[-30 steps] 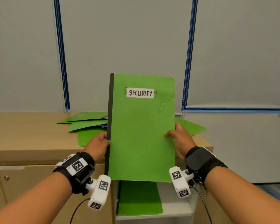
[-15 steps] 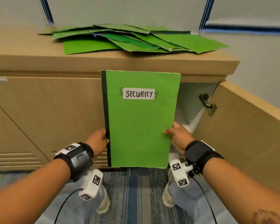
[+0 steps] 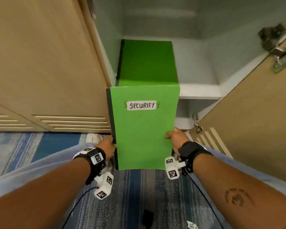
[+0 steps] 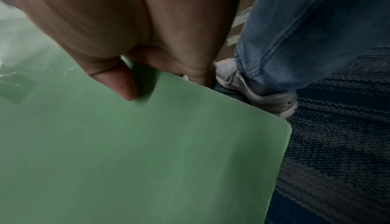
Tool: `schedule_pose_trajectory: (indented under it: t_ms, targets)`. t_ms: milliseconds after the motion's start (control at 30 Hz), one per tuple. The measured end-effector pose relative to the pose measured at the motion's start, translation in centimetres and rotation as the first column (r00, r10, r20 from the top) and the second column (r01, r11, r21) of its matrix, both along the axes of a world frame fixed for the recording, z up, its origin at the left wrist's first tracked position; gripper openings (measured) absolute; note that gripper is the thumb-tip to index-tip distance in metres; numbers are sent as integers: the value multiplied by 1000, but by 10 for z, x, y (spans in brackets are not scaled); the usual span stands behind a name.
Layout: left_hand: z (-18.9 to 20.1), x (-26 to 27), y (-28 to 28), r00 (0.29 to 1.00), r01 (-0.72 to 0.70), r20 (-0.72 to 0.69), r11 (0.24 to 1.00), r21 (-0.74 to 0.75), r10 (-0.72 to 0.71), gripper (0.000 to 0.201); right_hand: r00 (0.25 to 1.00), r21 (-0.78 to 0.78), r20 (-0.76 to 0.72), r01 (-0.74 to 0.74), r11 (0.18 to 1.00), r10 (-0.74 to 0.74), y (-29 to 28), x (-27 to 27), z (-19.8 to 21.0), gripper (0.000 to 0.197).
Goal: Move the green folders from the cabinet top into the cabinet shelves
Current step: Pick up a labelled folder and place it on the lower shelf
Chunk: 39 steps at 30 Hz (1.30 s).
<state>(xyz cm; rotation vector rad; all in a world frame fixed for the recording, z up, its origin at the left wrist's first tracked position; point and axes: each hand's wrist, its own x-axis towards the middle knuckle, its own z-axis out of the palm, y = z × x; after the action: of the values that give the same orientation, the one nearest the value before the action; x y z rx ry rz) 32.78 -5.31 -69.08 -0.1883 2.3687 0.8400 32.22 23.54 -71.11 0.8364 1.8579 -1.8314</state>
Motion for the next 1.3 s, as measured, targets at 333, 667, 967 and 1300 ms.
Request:
schedule_pose_trajectory:
  t_ms: [333,667,967,1300]
  targets:
    - [-86,-25,19,976,52,216,976,-212,-6,42,976,45,218,-35,998,24,6,-8,-81,22]
    - [-126,-69,46,974,-40,204,964,-262,96,37,630,653,320,-688,317,708,-20,-36,-105,111]
    - [-148,-94,43,967,-147,175,965,-218,186,36,168,618,564,-735,-278,809,-46,-35,-145,147]
    - [-155,-108,44,948,-219,190,955,-199,257,38,86,641,544,-684,-347,835,-61,-54,-158,144]
